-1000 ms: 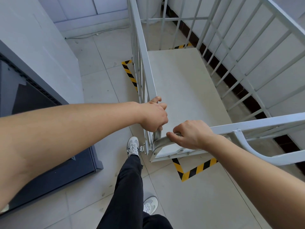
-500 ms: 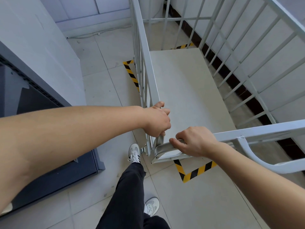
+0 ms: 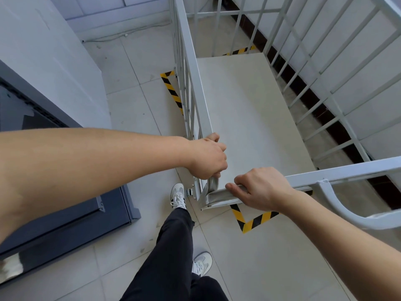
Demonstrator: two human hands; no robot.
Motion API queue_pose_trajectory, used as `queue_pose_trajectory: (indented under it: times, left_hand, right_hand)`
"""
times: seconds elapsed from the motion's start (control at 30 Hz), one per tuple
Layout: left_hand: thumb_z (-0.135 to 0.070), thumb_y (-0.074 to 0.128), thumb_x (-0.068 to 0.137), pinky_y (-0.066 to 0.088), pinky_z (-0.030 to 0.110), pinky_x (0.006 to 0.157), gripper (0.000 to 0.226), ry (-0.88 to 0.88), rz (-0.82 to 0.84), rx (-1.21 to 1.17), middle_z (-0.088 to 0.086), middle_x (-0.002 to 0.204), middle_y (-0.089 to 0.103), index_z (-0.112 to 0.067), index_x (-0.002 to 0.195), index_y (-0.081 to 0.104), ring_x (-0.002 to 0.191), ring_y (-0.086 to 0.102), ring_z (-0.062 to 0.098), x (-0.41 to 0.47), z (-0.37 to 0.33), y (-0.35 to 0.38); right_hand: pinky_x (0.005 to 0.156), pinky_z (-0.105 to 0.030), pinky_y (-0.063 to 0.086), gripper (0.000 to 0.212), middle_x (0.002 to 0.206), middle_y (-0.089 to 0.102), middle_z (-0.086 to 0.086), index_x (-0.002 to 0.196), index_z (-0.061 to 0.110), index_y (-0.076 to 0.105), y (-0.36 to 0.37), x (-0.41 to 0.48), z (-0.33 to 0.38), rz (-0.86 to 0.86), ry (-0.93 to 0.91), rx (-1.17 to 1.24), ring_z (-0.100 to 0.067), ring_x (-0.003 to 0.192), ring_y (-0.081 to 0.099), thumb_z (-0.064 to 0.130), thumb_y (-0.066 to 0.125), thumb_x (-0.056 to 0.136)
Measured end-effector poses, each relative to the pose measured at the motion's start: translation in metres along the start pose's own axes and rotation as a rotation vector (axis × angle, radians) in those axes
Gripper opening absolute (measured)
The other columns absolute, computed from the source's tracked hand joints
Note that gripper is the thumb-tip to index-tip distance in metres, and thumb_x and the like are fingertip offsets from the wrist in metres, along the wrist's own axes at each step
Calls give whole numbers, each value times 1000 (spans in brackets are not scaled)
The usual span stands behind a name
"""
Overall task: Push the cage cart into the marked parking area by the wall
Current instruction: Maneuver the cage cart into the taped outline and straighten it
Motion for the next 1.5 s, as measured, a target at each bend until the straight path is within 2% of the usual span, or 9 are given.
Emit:
queue_pose_trajectory:
  times: [0.33,0.5,0.6,0.77,0.93,1.1,1.2,1.33,1.5]
  left_hand:
    - [-32,32,101,22,42,104,32,-31,-27,-17,-2,99,60,-17,103,60,102,43,20,-3,-8,0]
    - [-32,32,101,23,42,102,32,-24,-17,-18,-4,87,48,-16,102,60,95,38,19,-3,-5,1]
    - [-32,32,101,22,42,103,32,-24,5,-20,-3,92,55,-16,102,59,90,33,18,-6,-8,-2]
    - [-33,32,101,23,42,105,33,-32,-21,-13,-2,98,58,-16,104,60,95,39,19,-7,-11,0]
    - [-31,32,100,23,42,104,30,-27,-62,-18,-4,85,46,-17,100,59,88,33,18,-5,-10,2]
    - [-33,32,101,21,42,104,32,-8,-26,-25,-4,86,45,-16,101,59,100,43,21,-9,-9,0]
    - [-32,32,101,21,42,103,32,-13,-29,-15,-4,86,45,-15,102,59,101,43,21,-12,-13,-4]
    - [-32,32,101,22,41,103,34,-28,-78,-22,-3,86,47,-15,101,61,97,41,20,-9,-14,1]
    - [-32,33,100,24,41,101,32,-16,-107,-17,-4,86,51,-17,98,61,91,38,19,-4,-11,7]
  right_hand:
    - [45,-31,22,55,52,40,1,57,19,34,2,-5,0,17,6,-4,-17,47,34,58,26,95]
    - [45,-31,21,55,52,42,0,61,17,41,1,-3,3,8,-23,-27,-22,51,40,57,24,95]
    - [45,-31,20,54,54,42,0,65,17,45,-2,-4,5,21,-30,-30,-22,51,38,56,24,96]
    - [45,-31,21,54,53,42,1,61,18,40,0,-7,5,8,-26,1,-22,51,39,56,25,96]
    - [46,-31,22,56,53,42,0,65,16,47,2,-7,4,-4,-35,-24,-22,52,41,57,24,96]
    - [45,-30,21,60,52,43,1,67,13,53,1,-4,8,32,-37,-17,-16,46,36,56,24,96]
    - [45,-31,21,60,54,43,0,69,11,54,1,-8,8,47,-22,-3,-21,50,39,56,25,96]
    - [45,-30,19,56,54,42,0,63,15,44,1,-10,7,24,-2,-16,-27,58,45,57,26,96]
    - [45,-30,18,54,52,40,1,60,18,37,1,-6,7,39,-14,-28,-21,50,38,56,24,96]
Point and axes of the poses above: each hand's wrist, its own x-axis towards the middle knuckle, its own y-axis out of the palm, z = x × y, the point moved 5 cm from there along x, towards the middle knuckle
